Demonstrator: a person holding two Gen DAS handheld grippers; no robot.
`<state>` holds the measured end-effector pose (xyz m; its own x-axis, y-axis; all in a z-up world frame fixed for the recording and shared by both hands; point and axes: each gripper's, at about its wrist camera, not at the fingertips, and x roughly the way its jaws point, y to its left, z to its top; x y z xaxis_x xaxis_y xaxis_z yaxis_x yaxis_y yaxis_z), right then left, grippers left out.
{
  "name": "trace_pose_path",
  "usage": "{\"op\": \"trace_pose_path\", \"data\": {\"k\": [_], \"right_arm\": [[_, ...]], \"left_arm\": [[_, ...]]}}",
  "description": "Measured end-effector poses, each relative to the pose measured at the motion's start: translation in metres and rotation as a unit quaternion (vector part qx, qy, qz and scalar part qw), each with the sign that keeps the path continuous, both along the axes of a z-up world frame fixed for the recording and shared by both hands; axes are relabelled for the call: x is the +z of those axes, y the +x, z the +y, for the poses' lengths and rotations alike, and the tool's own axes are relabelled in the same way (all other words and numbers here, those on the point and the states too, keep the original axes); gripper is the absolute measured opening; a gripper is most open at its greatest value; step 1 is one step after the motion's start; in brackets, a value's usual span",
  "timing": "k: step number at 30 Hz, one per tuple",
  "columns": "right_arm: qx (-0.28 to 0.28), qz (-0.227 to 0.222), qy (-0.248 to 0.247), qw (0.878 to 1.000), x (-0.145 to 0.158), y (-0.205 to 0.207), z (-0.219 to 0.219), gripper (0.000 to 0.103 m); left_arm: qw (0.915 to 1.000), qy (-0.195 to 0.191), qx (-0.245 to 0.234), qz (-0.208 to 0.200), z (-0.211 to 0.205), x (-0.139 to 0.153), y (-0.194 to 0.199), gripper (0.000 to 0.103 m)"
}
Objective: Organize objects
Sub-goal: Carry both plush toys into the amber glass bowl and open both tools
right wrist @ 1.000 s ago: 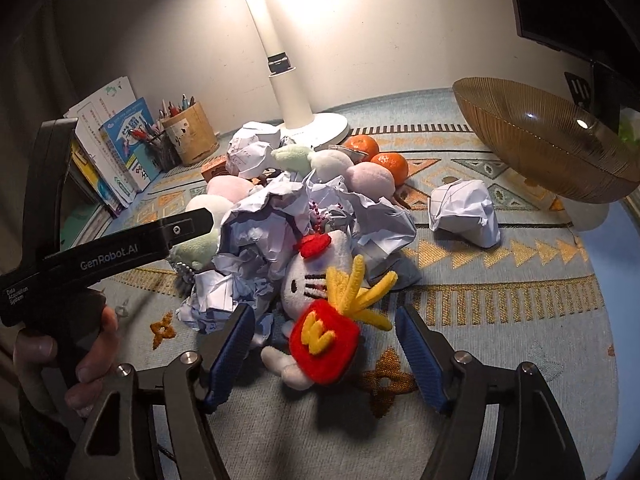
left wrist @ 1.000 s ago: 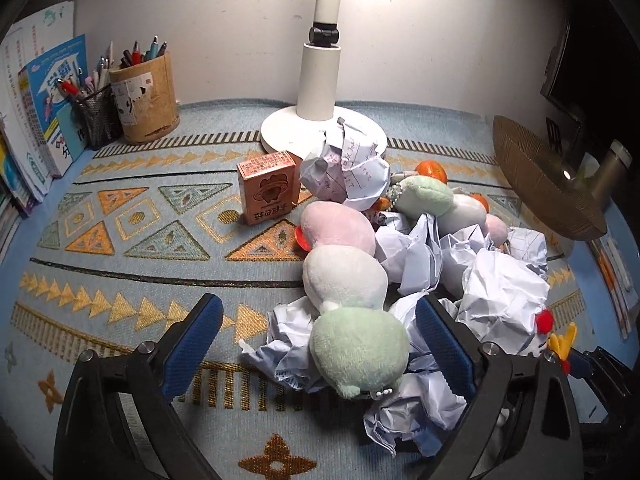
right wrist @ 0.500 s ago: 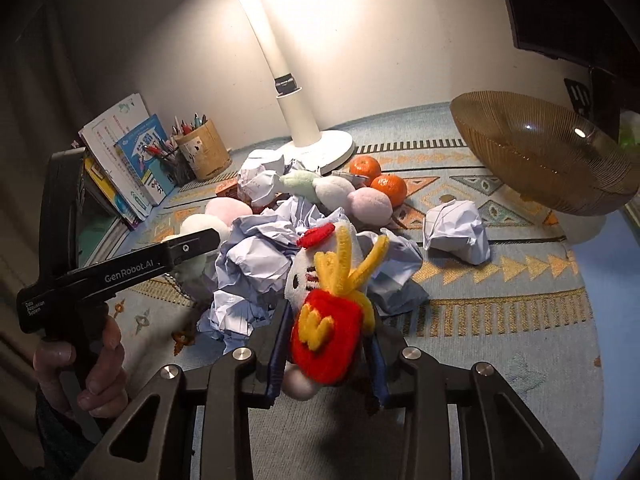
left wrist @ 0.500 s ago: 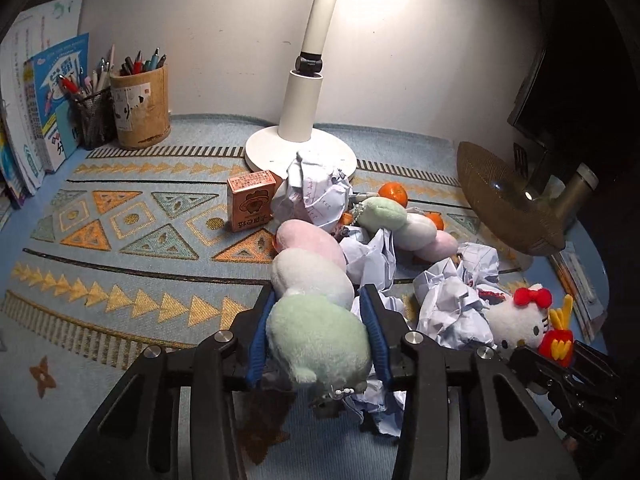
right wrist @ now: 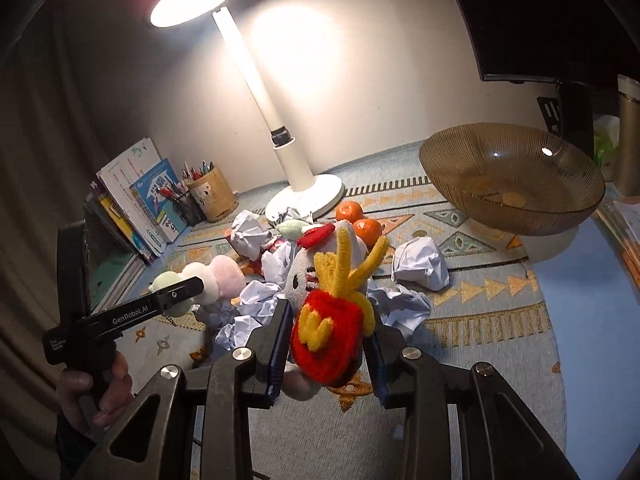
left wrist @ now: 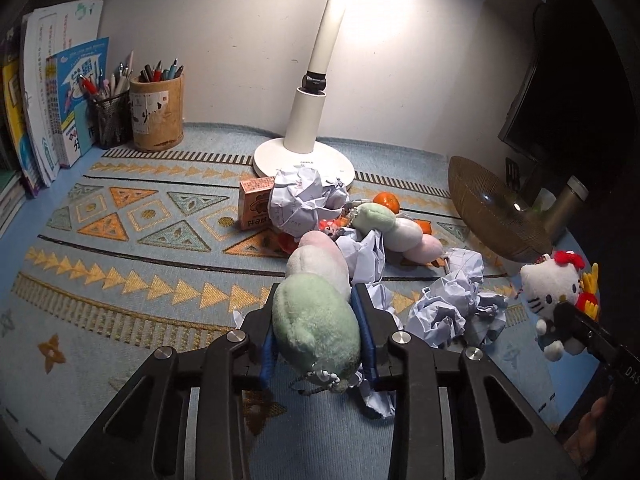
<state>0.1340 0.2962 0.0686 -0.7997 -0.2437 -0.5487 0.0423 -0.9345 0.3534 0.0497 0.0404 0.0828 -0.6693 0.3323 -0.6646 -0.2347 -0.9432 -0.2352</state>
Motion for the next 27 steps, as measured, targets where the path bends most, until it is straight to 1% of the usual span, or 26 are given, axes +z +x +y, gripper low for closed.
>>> {"op": "trace_pose_path", "data": {"k": [2, 5, 7, 10, 12, 14, 17, 20, 23, 24, 25, 26, 27], "right_arm": [[0.004, 0.007, -0.011, 1.0, 0.004, -0.001, 0.002, 0.033], [-0.014, 0.006, -0.002, 1.0, 0.006, -0.002, 0.009, 0.033], [-0.026, 0.013, -0.006, 1.0, 0.012, -0.001, 0.021, 0.033], [-0.066, 0.022, 0.002, 0.998, 0.03, -0.004, 0.049, 0.033], [-0.096, 0.024, 0.004, 0.995, 0.04, -0.009, 0.072, 0.033], [-0.129, 0.018, 0.006, 0.992, 0.042, -0.019, 0.099, 0.033], [-0.167, -0.001, 0.001, 0.986, 0.037, -0.042, 0.136, 0.033], [-0.19, -0.023, 0.001, 0.982, 0.027, -0.067, 0.166, 0.033], [-0.2, -0.04, 0.002, 0.979, 0.016, -0.089, 0.186, 0.033], [-0.204, -0.042, 0.002, 0.978, 0.013, -0.095, 0.191, 0.033], [-0.206, -0.044, 0.003, 0.978, 0.011, -0.101, 0.195, 0.034], [-0.207, -0.047, 0.006, 0.977, 0.007, -0.107, 0.2, 0.034], [-0.21, -0.05, 0.012, 0.976, 0.004, -0.112, 0.203, 0.035]], "left_arm": [[0.9999, 0.007, -0.005, 0.012, 0.0, 0.009, 0.005, 0.029], [0.9994, 0.013, -0.013, 0.03, 0.006, 0.022, 0.008, 0.029], [0.9986, 0.018, -0.025, 0.043, 0.019, 0.034, 0.004, 0.029], [0.9963, 0.022, -0.058, 0.059, 0.056, 0.054, -0.005, 0.029], [0.9935, 0.019, -0.086, 0.072, 0.091, 0.067, -0.014, 0.029], [0.99, 0.02, -0.118, 0.075, 0.128, 0.074, -0.026, 0.029], [0.9868, 0.02, -0.146, 0.067, 0.178, 0.075, -0.053, 0.029], [0.9845, 0.016, -0.167, 0.051, 0.22, 0.061, -0.078, 0.029], [0.9828, -0.004, -0.175, 0.058, 0.253, 0.047, -0.097, 0.031], [0.9819, -0.01, -0.18, 0.059, 0.262, 0.043, -0.103, 0.034], [0.9819, -0.012, -0.18, 0.058, 0.27, 0.039, -0.108, 0.044], [0.9811, -0.009, -0.185, 0.055, 0.275, 0.035, -0.114, 0.047], [0.9808, -0.011, -0.189, 0.049, 0.281, 0.03, -0.12, 0.062]]}}
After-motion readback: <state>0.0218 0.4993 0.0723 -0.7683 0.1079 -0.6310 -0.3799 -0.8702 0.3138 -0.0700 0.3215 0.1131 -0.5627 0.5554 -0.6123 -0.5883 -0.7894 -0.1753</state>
